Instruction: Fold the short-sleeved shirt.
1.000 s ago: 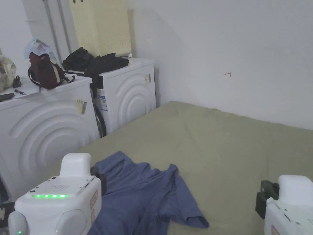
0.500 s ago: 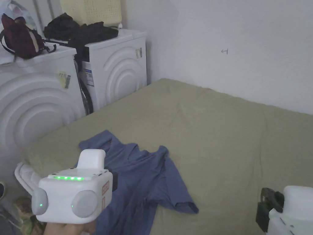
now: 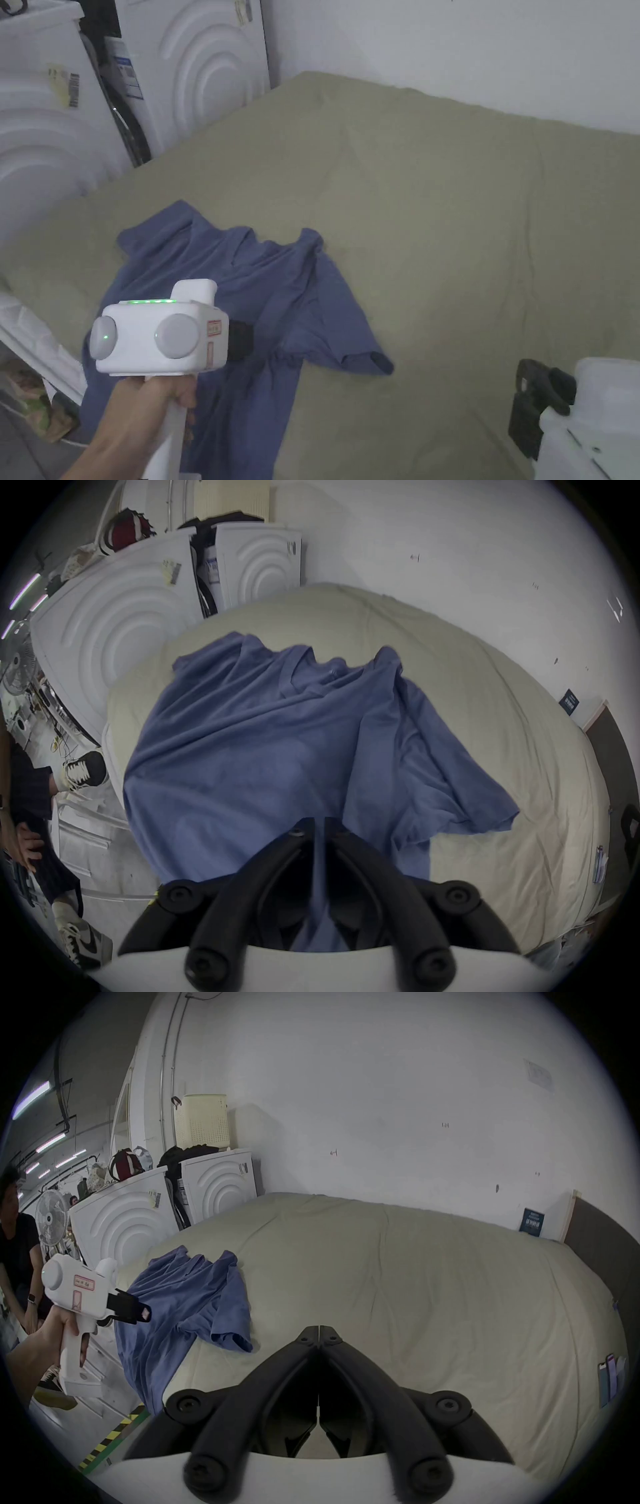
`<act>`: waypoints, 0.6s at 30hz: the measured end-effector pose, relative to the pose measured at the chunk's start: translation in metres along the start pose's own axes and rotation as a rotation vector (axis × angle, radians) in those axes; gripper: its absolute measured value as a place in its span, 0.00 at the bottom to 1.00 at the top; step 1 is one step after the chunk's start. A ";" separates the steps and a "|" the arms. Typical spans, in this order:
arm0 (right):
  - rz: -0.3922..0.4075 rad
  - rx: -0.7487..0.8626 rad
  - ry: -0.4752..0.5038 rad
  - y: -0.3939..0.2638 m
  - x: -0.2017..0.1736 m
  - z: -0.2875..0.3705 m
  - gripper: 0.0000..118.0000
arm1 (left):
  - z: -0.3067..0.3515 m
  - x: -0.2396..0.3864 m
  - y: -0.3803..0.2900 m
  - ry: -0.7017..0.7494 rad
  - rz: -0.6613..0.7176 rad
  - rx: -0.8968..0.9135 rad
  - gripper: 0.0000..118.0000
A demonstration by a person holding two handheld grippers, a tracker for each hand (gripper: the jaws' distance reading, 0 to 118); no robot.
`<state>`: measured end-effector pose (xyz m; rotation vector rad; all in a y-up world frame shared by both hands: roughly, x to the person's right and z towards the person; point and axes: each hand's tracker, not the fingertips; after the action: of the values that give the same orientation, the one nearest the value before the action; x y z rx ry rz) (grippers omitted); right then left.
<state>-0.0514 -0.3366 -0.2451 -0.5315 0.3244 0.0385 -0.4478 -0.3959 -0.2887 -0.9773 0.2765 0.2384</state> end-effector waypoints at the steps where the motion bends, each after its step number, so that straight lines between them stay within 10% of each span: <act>1: -0.002 -0.004 0.003 -0.002 -0.001 -0.002 0.00 | -0.003 0.000 0.002 -0.006 0.000 -0.018 1.00; 9: 0.000 -0.044 0.014 -0.010 -0.002 -0.008 0.00 | -0.036 -0.004 -0.004 0.053 -0.069 -0.118 0.97; 12: 0.007 -0.050 0.006 -0.012 0.000 -0.003 0.00 | -0.043 -0.015 -0.006 0.051 -0.081 -0.122 0.50; 14: 0.003 -0.053 0.002 -0.013 0.004 -0.001 0.00 | -0.041 -0.022 0.000 0.013 -0.073 -0.103 0.02; 18: -0.008 -0.051 -0.011 -0.011 0.008 0.011 0.00 | -0.035 -0.011 -0.009 0.018 -0.083 -0.089 0.02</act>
<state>-0.0395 -0.3407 -0.2336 -0.5832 0.3108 0.0427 -0.4595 -0.4308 -0.2959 -1.0773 0.2427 0.1670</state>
